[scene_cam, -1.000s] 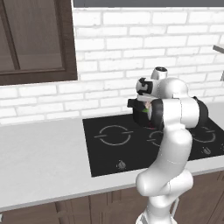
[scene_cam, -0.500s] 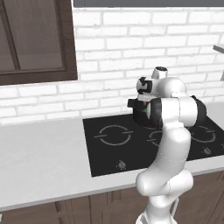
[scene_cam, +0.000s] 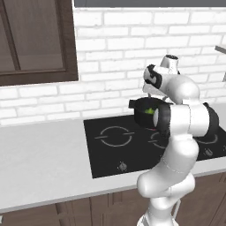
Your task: Put the broccoli and garlic in the pot. Retrieve the spatula and lightly stir the vegetables in the pot.
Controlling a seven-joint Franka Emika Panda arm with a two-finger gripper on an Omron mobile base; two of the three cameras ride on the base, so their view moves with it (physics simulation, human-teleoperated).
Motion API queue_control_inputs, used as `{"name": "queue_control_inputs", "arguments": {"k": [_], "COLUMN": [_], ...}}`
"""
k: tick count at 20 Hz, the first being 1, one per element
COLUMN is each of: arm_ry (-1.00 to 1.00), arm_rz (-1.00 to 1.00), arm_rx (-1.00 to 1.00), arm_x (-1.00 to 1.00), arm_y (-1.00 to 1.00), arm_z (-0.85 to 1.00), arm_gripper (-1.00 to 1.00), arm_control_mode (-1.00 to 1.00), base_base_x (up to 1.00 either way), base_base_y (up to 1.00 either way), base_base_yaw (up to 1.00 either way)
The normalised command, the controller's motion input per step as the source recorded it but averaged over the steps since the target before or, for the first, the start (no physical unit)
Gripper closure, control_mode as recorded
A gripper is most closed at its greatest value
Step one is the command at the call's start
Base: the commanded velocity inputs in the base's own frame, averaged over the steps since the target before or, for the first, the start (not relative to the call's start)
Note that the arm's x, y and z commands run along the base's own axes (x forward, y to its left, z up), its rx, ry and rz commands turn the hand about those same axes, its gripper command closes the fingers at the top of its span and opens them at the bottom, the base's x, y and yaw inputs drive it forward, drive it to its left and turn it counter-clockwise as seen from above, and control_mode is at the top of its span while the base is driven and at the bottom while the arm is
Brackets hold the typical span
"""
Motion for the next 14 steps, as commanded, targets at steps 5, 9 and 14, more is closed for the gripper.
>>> {"name": "queue_control_inputs", "arguments": {"k": [5,9,14], "arm_ry": [0.00,0.00,-0.06], "arm_rz": [0.20,0.33,0.32], "arm_rx": [-0.03,-0.02,-0.05], "arm_x": [-1.00,-1.00,-1.00], "arm_y": [0.59,0.88,0.80], "arm_z": [0.54,0.40,0.07], "arm_gripper": [-1.00,-1.00,-1.00], "arm_control_mode": [-1.00,-1.00,-1.00], "base_base_x": [0.00,0.00,0.00], "base_base_y": [0.00,0.00,0.00], "base_base_yaw": [0.00,0.00,0.00]}}
